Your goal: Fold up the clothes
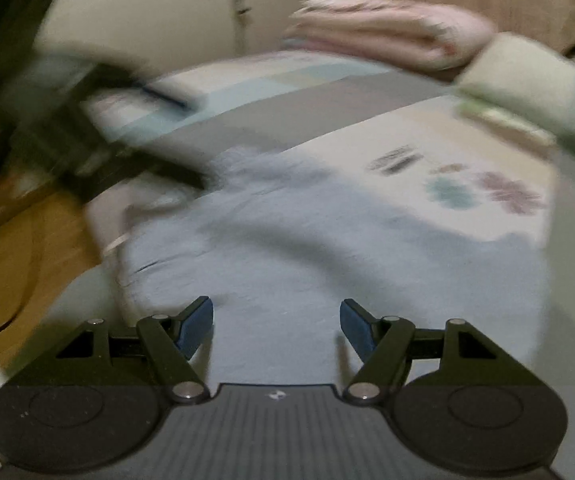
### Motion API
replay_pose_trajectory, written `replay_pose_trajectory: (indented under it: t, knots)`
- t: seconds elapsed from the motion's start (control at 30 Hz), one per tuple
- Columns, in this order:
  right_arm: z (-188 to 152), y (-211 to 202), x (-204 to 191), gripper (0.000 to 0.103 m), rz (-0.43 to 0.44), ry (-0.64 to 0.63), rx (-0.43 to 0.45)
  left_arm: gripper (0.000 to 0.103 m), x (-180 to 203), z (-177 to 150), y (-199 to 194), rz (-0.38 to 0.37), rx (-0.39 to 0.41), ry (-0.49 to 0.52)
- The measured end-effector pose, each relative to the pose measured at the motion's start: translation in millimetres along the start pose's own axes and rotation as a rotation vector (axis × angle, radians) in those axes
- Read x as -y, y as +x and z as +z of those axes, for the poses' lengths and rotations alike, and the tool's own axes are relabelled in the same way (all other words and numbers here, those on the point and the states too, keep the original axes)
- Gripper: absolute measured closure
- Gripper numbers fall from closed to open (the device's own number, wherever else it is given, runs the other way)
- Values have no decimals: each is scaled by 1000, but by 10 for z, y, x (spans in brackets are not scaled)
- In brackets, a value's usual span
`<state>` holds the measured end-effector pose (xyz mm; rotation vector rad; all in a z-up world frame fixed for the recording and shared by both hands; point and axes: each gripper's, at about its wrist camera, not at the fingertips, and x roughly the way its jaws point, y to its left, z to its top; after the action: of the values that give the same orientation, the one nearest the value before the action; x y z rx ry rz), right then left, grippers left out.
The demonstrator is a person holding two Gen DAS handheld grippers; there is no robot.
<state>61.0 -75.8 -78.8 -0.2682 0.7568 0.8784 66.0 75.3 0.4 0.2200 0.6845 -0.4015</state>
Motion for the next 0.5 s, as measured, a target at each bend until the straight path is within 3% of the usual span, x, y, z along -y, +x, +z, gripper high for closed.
replay_pose_trajectory:
  t: [0.13,0.23,0.37,0.5]
  knots:
    - [-147,79,-181,10,3,-53,-30,1,86,93,423,-180,-57,-52]
    - [-208,90,-266,9,-6,-80,-47,1,138,82,798,-282,-127,-99]
    - [-240,20,-159,9,20,-21,-35,2,49,-53,1262,-190,-213,-162]
    - [-284,-103,14,10,51,83,-9,2,29,-72,1121,-184,-202,-172]
